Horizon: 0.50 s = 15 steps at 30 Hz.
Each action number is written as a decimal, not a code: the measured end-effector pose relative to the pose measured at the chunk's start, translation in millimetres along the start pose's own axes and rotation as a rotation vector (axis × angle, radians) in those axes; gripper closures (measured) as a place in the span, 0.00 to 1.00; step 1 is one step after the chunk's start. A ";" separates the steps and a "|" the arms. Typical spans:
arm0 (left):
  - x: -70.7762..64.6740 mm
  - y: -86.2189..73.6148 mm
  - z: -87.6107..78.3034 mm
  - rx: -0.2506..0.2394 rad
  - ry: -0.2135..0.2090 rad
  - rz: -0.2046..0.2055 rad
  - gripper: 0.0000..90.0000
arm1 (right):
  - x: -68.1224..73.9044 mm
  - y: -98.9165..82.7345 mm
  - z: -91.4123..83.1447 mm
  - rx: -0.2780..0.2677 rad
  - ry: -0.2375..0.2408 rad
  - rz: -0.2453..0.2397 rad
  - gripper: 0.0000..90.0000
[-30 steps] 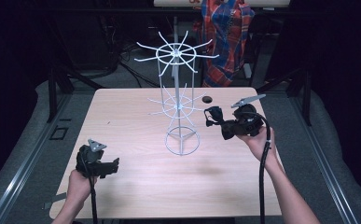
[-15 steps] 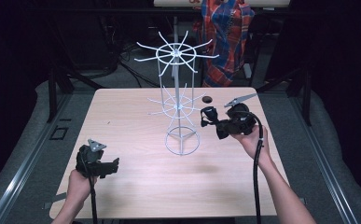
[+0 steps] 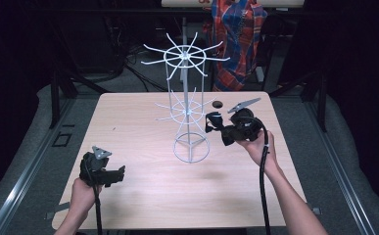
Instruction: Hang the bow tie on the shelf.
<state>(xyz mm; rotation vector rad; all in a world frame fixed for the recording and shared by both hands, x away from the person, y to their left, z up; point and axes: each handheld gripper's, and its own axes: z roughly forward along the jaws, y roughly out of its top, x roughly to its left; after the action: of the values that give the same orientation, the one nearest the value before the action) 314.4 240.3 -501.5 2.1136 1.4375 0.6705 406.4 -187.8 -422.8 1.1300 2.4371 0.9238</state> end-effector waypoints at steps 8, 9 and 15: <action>-0.1 0.0 -0.1 0.000 -0.001 0.002 0.17 | 5.9 4.5 8.6 0.004 -0.003 -0.016 0.84; 0.0 0.0 -0.2 -0.001 -0.002 0.001 0.17 | 6.4 4.8 9.4 0.012 0.001 -0.017 0.84; -0.3 0.1 -0.1 -0.001 0.000 0.001 0.17 | 10.4 7.1 16.4 0.019 -0.004 -0.030 0.84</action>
<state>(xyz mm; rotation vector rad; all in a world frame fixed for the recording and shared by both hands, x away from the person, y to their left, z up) 314.3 240.0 -501.4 2.1144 1.4358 0.6714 412.1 -169.4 -430.4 1.0977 2.4573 0.8909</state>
